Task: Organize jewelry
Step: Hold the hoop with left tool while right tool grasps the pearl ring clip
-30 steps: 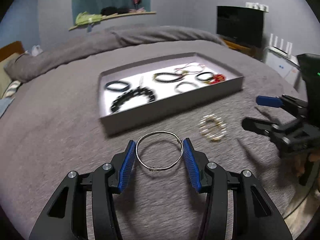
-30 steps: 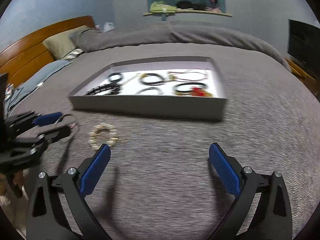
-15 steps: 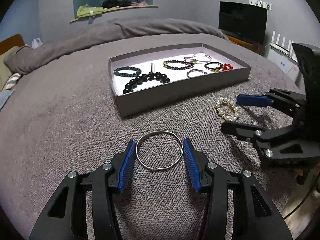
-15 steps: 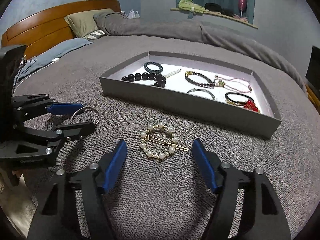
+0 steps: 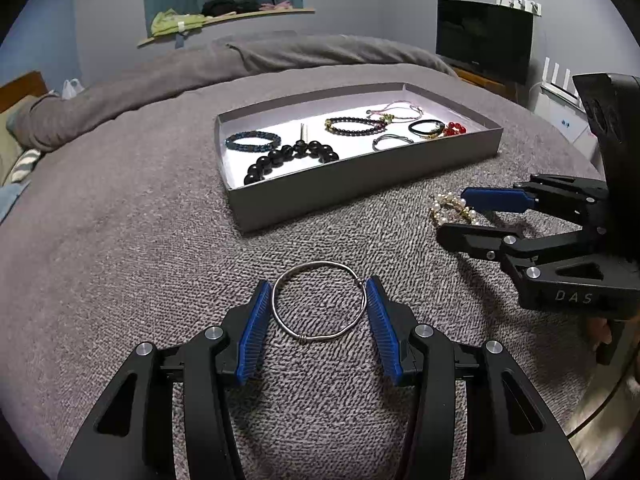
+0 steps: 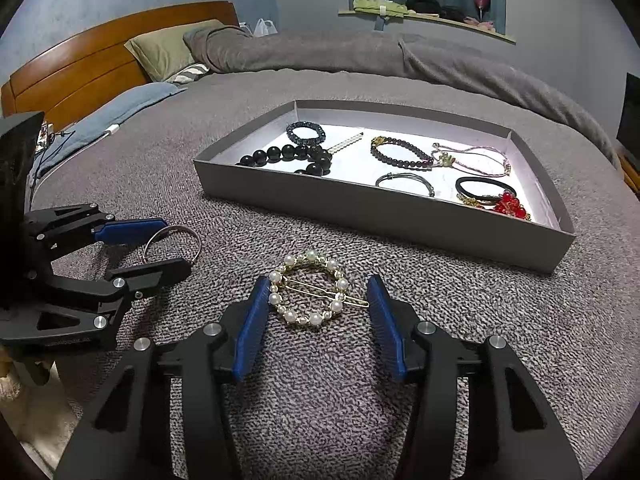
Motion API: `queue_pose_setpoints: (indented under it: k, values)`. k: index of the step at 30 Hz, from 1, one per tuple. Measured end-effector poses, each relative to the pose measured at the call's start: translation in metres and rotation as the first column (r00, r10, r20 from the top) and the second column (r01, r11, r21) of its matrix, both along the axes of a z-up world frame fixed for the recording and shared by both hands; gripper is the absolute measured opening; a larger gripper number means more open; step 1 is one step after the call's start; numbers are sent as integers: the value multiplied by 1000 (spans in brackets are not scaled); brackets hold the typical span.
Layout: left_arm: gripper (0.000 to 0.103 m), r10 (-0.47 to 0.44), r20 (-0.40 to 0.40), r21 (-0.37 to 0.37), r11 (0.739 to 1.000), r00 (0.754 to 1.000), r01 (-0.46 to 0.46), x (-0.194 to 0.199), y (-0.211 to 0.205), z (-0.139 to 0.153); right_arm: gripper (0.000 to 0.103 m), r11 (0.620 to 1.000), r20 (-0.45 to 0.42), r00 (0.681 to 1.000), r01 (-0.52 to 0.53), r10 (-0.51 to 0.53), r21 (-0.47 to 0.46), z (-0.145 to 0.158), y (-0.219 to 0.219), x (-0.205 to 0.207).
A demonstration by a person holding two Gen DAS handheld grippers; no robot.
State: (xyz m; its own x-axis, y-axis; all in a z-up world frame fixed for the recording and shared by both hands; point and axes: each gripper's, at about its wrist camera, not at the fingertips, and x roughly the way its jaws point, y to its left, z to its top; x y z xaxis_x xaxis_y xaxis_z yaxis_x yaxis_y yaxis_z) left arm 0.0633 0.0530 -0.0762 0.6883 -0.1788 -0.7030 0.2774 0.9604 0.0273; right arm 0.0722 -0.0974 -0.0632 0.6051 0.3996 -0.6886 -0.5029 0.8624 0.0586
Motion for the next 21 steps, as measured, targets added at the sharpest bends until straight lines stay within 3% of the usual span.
queue_pose_setpoints:
  k: [9, 13, 21]
  values:
    - [50, -4, 7, 0, 1000, 1000, 4, -1, 0, 1, 50, 999, 51, 997, 54, -54, -6, 14, -27, -11]
    - [50, -5, 14, -3, 1000, 1000, 5, -1, -2, 4, 50, 997, 11, 997, 78, -78, -20, 6, -34, -4]
    - [50, -16, 85, -26, 1000, 996, 18, -1, -7, 32, 50, 996, 28, 996, 88, -88, 34, 20, -45, -2]
